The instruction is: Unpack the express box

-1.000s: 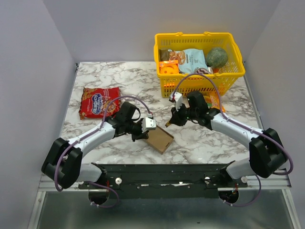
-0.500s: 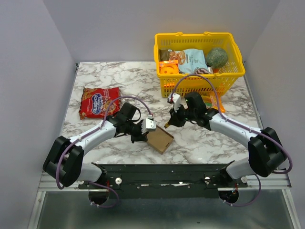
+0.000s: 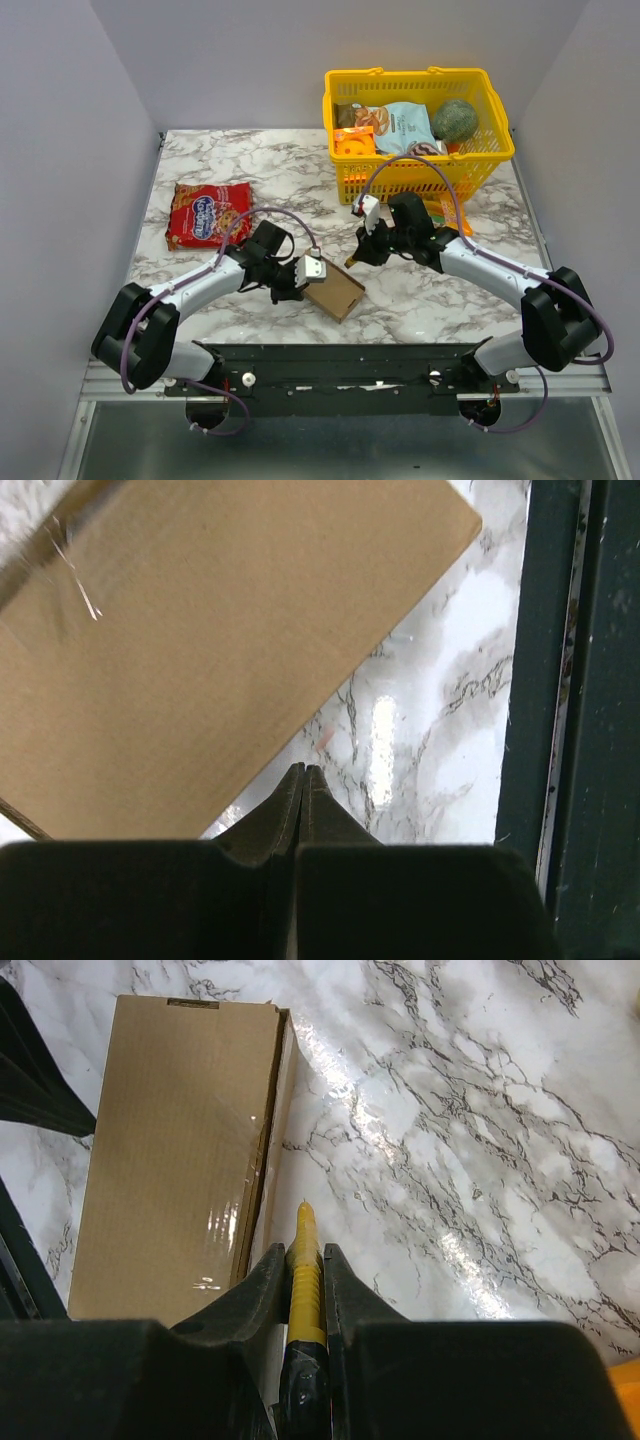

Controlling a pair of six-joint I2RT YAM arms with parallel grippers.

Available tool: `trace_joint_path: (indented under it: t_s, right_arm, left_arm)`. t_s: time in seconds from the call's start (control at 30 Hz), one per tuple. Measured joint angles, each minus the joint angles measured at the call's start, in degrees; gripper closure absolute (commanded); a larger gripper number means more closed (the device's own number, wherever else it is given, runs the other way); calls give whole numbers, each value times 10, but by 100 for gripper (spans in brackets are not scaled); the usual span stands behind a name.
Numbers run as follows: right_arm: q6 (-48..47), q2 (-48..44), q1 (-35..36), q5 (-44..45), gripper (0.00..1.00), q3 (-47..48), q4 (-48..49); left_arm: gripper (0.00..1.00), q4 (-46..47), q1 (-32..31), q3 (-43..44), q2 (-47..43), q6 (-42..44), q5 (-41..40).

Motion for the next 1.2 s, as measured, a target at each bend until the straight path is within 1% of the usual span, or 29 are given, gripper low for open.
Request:
trace_joint_path:
  t_s: [0.1, 0.23, 0.33, 0.47, 0.67, 0.77, 0.93, 1.07, 1.2]
  right_arm:
    - [0, 1, 0, 0, 100, 0, 0]
    - [0, 5, 0, 0, 100, 5, 0]
    - [0, 6, 0, 0, 100, 10, 0]
    - [-3, 8, 0, 1, 100, 12, 0]
    - [-5, 9, 0, 5, 99, 16, 0]
    - [-5, 9, 0, 5, 99, 16, 0]
    - [-8, 9, 0, 7, 100, 16, 0]
    - [-8, 10, 0, 7, 100, 16, 0]
    - [-8, 11, 0, 7, 100, 16, 0]
  left_arm:
    - [96, -4, 0, -16, 0, 7, -10]
    - [94, -22, 0, -14, -2, 6, -2]
    - [94, -24, 0, 5, -3, -11, 17]
    - [94, -5, 0, 34, -1, -33, 32]
    - [96, 12, -1, 52, 26, -38, 34]
    - [96, 3, -3, 52, 40, -24, 35]
    - [97, -8, -4, 51, 35, 3, 36]
    - [97, -14, -4, 37, 18, 22, 35]
    - [97, -19, -4, 4, -19, 48, 32]
